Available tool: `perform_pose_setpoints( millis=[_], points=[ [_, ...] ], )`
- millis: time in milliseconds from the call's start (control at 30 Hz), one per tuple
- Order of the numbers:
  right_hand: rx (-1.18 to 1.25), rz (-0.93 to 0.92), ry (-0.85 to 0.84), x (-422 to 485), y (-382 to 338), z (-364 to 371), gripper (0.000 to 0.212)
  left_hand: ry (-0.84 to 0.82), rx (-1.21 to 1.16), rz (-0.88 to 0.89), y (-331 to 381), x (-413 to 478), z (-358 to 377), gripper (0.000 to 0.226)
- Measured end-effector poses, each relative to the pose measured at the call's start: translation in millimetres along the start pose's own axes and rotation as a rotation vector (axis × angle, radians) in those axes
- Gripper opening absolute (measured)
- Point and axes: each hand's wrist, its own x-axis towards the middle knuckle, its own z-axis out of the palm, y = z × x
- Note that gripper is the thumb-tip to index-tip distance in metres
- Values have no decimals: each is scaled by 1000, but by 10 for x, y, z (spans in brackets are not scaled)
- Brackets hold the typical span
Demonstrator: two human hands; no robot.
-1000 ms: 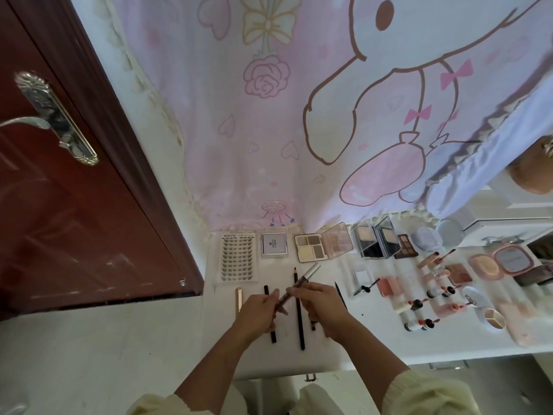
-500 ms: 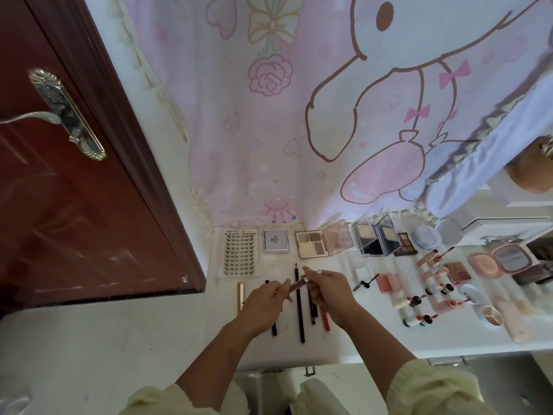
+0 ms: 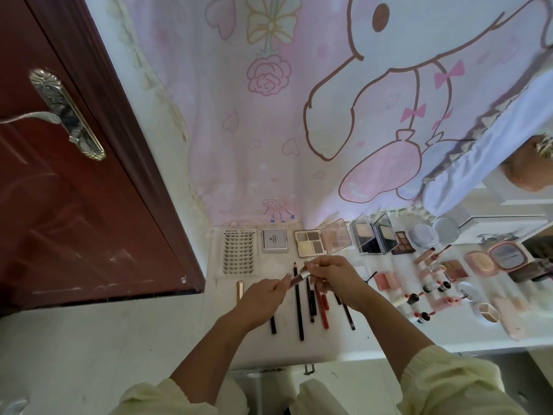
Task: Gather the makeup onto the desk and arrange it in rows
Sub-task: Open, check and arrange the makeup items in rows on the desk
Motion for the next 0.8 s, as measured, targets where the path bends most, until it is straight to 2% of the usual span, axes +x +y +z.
perform_pose_setpoints(
  millis=[167,300,433,567,633,700,733,800],
  points=[
    [-100,35,-73,0,-75,22,14,1,129,88,43,-16,-7,46],
    [-238,-25,3,13,-102,-4,34,25,141,138,82,-21,2,46],
    [-212,-59,-83,18,-129,-65,13,29,143,139,49,-24,-15,44],
    [-275,1,-54,5,-129,-20,35,25,137,136,37,-15,-15,44],
    [-293,-31,-44,24,-117,-36,28,25,136,133,44,-20,-17,45],
    [-225,-44,-83,27,-138,-83,8,33,143,128,46,-22,-27,45],
    [-186,-30,-107,24,-153,-96,8,35,154,128,44,-23,-35,44],
    [-184,35,-137,5,-175,-69,26,29,172,133,51,-21,-42,44]
  ],
)
